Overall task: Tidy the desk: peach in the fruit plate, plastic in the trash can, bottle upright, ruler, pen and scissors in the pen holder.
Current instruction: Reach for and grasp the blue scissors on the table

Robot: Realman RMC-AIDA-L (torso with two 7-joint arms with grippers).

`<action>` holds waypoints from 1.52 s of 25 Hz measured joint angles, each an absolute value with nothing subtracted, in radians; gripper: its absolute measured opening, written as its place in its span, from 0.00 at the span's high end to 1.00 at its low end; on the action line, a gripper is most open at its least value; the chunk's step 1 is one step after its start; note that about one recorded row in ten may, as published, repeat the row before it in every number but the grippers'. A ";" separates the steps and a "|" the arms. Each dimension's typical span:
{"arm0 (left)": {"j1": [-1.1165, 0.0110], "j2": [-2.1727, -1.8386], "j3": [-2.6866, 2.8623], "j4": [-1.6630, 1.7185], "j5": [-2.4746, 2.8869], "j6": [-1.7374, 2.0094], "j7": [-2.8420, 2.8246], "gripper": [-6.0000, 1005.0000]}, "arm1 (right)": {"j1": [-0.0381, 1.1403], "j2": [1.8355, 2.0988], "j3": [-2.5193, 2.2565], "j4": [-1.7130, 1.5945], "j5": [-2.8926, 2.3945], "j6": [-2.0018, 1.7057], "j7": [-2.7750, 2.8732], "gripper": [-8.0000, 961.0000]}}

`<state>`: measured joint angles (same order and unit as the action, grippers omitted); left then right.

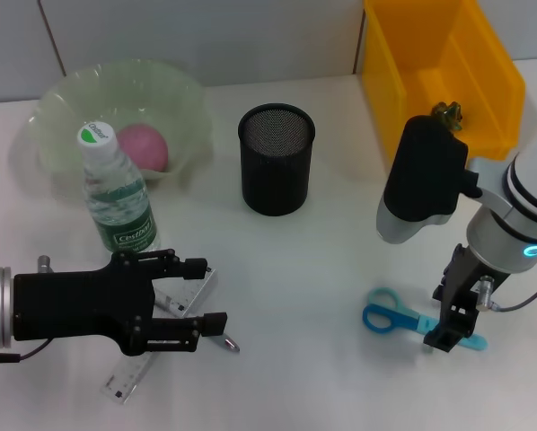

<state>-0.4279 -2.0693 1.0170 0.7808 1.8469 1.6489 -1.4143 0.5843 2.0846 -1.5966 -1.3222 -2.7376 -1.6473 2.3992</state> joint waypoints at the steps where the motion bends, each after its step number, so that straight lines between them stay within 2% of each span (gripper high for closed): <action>1: -0.428 -2.069 1.017 0.781 1.847 1.649 -1.414 0.21 | 0.584 2.085 -1.599 -1.322 -2.738 -1.644 2.400 0.35; 38: -0.428 -2.066 1.017 0.781 1.851 1.648 -1.414 0.21 | 0.583 2.085 -1.646 -1.316 -2.730 -1.624 2.429 0.35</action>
